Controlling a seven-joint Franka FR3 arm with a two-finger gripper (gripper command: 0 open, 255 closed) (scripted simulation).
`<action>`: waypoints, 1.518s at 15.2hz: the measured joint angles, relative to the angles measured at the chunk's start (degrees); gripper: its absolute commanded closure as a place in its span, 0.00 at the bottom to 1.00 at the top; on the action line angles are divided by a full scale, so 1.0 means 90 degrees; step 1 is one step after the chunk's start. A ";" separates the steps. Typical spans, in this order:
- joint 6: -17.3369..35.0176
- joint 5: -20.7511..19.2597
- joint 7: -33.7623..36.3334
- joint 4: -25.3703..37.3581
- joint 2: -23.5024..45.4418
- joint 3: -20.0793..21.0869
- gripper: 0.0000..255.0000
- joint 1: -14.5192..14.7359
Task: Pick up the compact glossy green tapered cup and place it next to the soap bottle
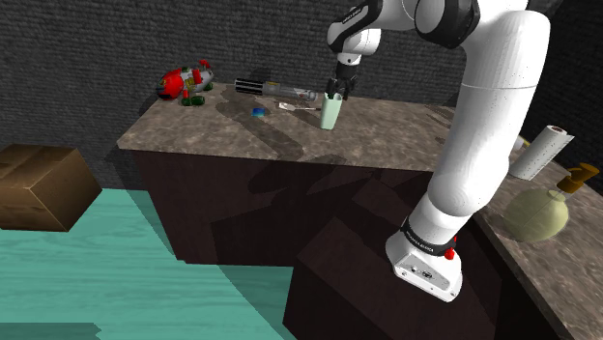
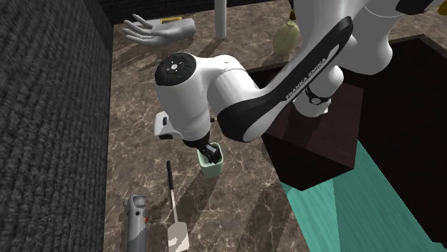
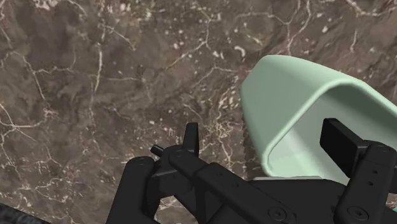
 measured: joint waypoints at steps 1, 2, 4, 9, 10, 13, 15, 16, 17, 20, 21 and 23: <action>0.0000 0.0000 0.0000 0.0000 0.0000 0.0000 1.00 0.0000; 0.0000 0.0000 0.0000 0.0000 0.0000 0.0000 1.00 0.0000; -0.0001 0.0001 0.0000 0.0001 -0.0002 0.0001 1.00 0.0001; -0.0002 0.0002 -0.0002 0.0002 -0.0001 0.0002 1.00 0.0000; 0.0000 0.0002 -0.0001 0.0001 -0.0002 0.0002 1.00 0.0001; -0.0155 -0.0042 0.0027 0.0101 -0.0061 -0.0017 1.00 0.0005; -0.0281 -0.0090 0.0067 0.0160 -0.0138 -0.0030 1.00 0.0022; -0.0368 -0.0120 0.0085 0.0206 -0.0185 -0.0041 1.00 0.0028; -0.0434 -0.0143 0.0096 0.0237 -0.0226 -0.0050 1.00 0.0030; -0.0649 -0.0204 0.0133 0.0366 -0.0322 -0.0070 1.00 0.0040; -0.0714 -0.0217 0.0141 0.0413 -0.0344 -0.0076 1.00 0.0039; -0.0874 -0.0252 0.0181 0.0530 -0.0393 -0.0082 1.00 0.0051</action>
